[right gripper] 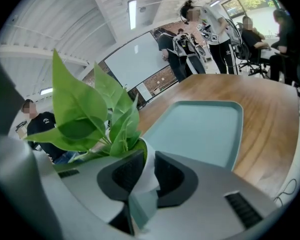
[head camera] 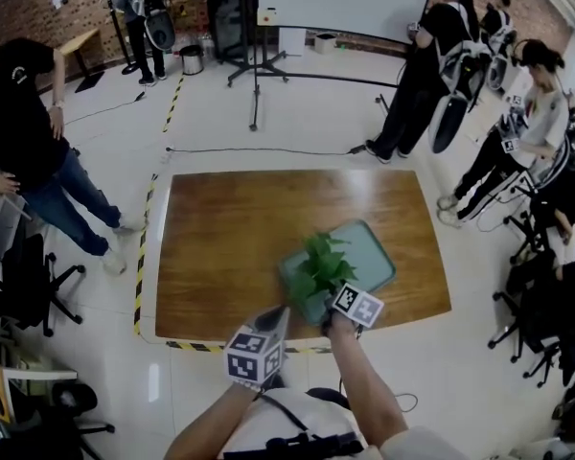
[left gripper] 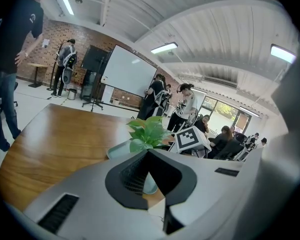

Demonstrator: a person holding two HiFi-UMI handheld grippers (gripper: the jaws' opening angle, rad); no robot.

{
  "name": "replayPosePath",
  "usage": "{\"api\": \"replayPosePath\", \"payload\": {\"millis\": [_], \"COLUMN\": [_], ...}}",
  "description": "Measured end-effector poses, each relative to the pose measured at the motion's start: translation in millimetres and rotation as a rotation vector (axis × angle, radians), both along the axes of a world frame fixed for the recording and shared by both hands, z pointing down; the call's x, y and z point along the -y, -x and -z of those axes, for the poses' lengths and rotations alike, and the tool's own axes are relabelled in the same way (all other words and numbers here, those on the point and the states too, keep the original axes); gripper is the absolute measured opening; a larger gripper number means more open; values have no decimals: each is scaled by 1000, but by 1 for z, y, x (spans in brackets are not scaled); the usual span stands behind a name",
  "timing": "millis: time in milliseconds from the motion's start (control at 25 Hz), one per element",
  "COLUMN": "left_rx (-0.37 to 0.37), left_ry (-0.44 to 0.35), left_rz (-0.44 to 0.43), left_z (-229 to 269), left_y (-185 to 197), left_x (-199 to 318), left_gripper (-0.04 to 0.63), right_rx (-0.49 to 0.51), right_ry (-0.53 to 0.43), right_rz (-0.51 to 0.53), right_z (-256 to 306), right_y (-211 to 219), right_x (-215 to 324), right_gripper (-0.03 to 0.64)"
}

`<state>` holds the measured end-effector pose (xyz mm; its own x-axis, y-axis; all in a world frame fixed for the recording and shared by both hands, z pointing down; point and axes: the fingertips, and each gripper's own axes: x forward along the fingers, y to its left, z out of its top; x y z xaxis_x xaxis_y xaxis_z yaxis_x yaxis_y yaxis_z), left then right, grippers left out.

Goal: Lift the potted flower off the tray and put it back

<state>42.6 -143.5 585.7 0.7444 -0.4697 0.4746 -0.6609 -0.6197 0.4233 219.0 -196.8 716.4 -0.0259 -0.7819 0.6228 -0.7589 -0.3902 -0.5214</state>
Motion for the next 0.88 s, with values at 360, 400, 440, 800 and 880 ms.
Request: {"api": "replayPosePath", "payload": {"millis": [360, 400, 440, 800, 880], "left_rx": [-2, -3, -4, -10, -10], "left_ry": [0, 1, 1, -2, -3], "left_rz": [67, 76, 85, 184, 212], "left_z": [1, 1, 1, 6, 7], "left_y": [22, 26, 29, 57, 68], "left_x": [9, 10, 11, 17, 18], "left_gripper": [-3, -3, -3, -3, -3], "right_rx": [1, 4, 10, 66, 79], "right_ry": [-33, -42, -53, -117, -116], "right_rz": [10, 15, 19, 140, 185], "right_z": [10, 12, 15, 43, 43], "right_y": [5, 7, 9, 58, 80], "right_x": [9, 11, 14, 40, 47], "right_gripper": [77, 75, 72, 66, 64]}}
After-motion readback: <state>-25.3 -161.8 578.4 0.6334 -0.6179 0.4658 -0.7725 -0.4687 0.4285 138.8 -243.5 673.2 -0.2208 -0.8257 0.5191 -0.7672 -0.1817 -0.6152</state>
